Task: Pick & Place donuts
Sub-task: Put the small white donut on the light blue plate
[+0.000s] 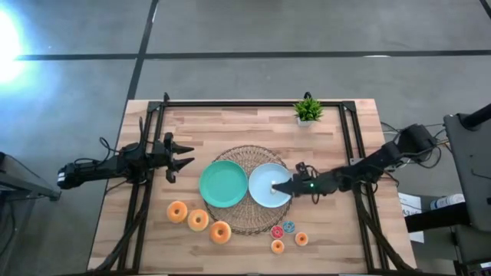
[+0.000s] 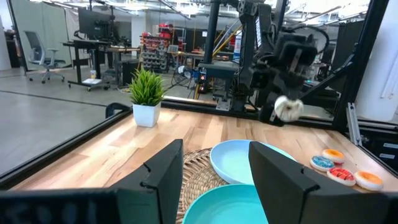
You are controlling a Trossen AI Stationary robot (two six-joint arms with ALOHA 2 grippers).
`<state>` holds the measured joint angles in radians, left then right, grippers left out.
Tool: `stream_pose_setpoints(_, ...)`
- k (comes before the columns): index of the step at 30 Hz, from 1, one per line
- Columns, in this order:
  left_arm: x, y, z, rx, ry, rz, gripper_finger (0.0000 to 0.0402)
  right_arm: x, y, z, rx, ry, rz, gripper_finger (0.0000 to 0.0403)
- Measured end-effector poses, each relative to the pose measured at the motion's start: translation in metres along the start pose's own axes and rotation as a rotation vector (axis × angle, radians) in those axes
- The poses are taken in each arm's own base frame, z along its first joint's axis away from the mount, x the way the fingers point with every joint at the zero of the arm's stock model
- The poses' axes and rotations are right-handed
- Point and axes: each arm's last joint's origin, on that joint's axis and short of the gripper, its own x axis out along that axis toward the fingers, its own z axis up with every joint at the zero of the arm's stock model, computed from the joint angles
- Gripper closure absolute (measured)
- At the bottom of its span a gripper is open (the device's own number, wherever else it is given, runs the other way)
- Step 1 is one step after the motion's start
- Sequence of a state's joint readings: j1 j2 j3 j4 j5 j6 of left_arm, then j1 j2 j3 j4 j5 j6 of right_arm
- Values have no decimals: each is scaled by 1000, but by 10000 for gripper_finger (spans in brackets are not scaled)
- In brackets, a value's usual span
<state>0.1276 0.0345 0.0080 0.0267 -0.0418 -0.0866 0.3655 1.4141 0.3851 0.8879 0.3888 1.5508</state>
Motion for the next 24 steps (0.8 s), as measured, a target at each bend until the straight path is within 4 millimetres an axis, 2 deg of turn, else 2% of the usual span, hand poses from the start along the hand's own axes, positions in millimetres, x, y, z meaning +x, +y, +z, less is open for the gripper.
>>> stream_pose_setpoints(4,0,0,1,-44,-14,-1,243,0,10,3,-4,-22,89,390)
stream_pose_setpoints(5,0,-1,4,-152,-41,-16,243,0,11,3,-6,-28,95,390)
stream_pose_setpoints(9,-2,-3,18,-885,-147,-134,243,0,12,4,-10,-55,95,390)
stream_pose_setpoints(10,-2,-3,20,-996,-168,-147,243,1,12,4,-9,-60,95,390)
stream_pose_setpoints(17,-3,4,26,-1163,-373,27,243,2,12,7,3,-83,96,390)
stream_pose_setpoints(24,3,-1,35,-1214,-344,-121,243,7,20,12,-21,-93,119,390)
